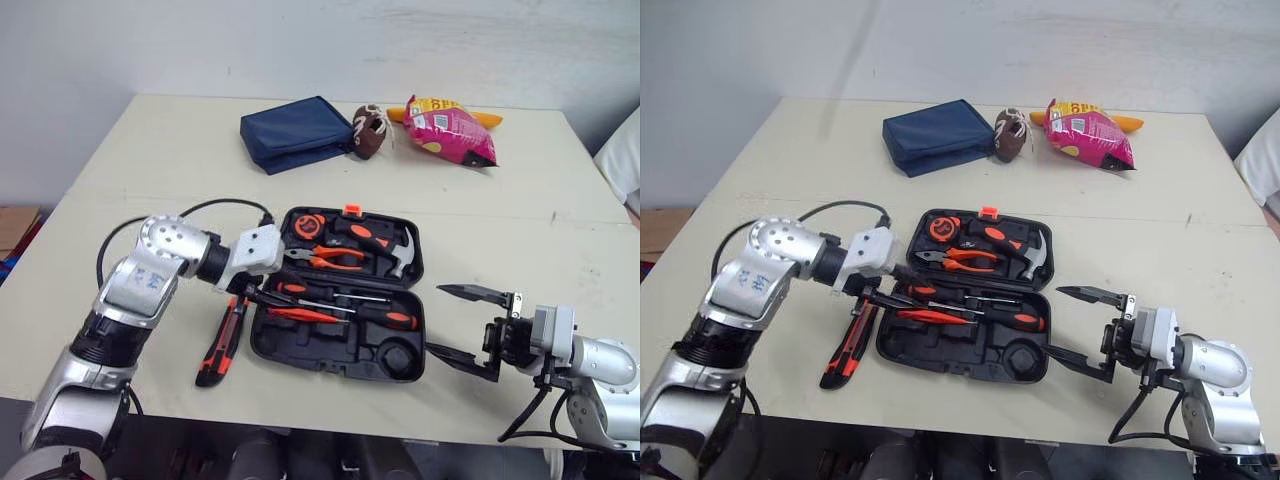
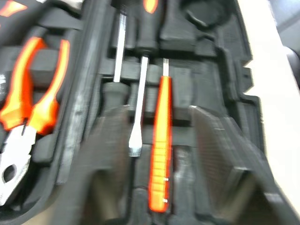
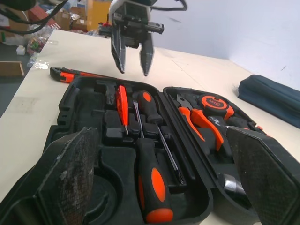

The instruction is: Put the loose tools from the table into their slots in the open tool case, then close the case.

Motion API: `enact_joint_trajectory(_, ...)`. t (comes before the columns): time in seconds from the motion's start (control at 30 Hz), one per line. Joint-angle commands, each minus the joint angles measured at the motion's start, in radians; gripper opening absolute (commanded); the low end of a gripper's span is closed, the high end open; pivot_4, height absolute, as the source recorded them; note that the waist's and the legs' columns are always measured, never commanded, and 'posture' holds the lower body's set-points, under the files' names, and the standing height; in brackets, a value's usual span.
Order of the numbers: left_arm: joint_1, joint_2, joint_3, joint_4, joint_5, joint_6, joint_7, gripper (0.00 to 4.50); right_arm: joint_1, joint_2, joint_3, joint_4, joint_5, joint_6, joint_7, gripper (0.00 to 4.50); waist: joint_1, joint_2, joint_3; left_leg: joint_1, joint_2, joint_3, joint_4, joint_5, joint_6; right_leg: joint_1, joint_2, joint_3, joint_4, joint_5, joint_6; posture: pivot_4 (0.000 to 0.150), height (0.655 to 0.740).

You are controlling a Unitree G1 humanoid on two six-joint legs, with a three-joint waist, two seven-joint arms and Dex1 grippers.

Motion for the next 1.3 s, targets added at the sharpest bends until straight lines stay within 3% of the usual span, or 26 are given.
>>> enact_joint_trajectory(0.03, 0.038, -0.052, 0.043, 0.047, -0.020, -0.147, 0.053, 0.02, -0.009, 0.002, -0.015, -0.008, 0.017, -0.017, 0.000, 4.50, 0.001, 0.000, 0.000, 0.000, 0.000, 0.000, 0.001, -0.001, 0.000, 0.000, 0.000, 0.000, 0.000, 0.000, 0.000, 0.150, 0.7400)
enact_joint_trajectory(0.2, 0.073, -0.096, 0.003, 0.114, 0.019, -0.250, 0.088, 0.02, -0.030, 0.002, -0.002, -0.025, 0.006, 0.004, -0.025, 4.50, 0.001, 0.000, 0.000, 0.000, 0.000, 0.000, 0.002, -0.002, 0.002, 0.001, 0.000, 0.000, 0.000, 0.000, 0.000, 0.150, 0.7400)
enact_joint_trajectory(0.63, 0.096, -0.105, -0.079, 0.159, 0.058, -0.293, 0.072, 0.02, -0.009, -0.027, -0.012, -0.187, 0.014, 0.123, -0.125, 4.50, 0.001, 0.000, 0.000, 0.000, 0.000, 0.000, 0.002, -0.003, 0.002, 0.001, 0.000, 0.000, -0.001, 0.000, 0.001, 0.150, 0.7400)
enact_joint_trajectory(1.3, 0.122, -0.095, -0.132, 0.188, 0.131, -0.256, 0.129, 0.02, 0.010, 0.016, -0.015, -0.017, -0.006, -0.016, -0.037, 4.50, -0.001, 0.000, -0.001, 0.002, 0.000, 0.000, 0.001, -0.004, 0.004, 0.003, 0.000, 0.000, -0.001, 0.000, 0.001, 0.150, 0.7400)
